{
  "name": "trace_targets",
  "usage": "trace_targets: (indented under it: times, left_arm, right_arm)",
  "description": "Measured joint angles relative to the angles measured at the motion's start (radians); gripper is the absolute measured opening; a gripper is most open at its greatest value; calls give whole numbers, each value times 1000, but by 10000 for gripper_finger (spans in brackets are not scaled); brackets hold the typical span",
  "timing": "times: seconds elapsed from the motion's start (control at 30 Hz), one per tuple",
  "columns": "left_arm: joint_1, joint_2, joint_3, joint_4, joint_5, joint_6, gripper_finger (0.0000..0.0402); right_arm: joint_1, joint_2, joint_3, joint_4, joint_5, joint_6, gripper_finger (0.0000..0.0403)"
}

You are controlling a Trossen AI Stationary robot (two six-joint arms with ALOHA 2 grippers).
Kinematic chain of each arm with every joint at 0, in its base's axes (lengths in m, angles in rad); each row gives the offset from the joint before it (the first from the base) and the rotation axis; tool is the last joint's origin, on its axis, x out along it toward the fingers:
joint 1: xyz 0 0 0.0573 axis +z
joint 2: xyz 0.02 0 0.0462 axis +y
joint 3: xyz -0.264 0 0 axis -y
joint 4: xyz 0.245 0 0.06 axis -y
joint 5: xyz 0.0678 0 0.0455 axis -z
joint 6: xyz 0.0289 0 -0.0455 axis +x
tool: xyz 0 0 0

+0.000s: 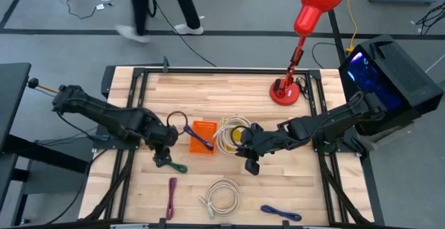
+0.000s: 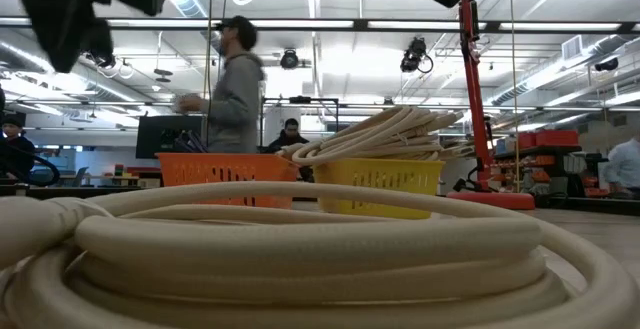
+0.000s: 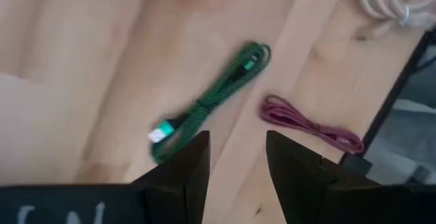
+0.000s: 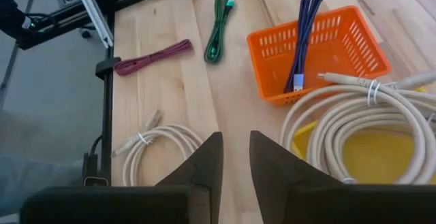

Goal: Pick & Place USB Port
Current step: Put the black and green USB cable into the orange bin

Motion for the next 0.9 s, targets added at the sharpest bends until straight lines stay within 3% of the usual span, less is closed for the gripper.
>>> trace_targets:
  times: [0.27,0.6,0.9]
  left_arm:
    - [-64,24,-174,117,66,93,148]
    - [-124,135,-191,127,-27,515,123]
    - [-124,259,-191,250,-50,607,123]
  right_arm:
    - [0,-2,0,4,7,0,75]
    - [0,-1,0,32,7,27,75]
    - [-1,-1,0,96,8,36,75]
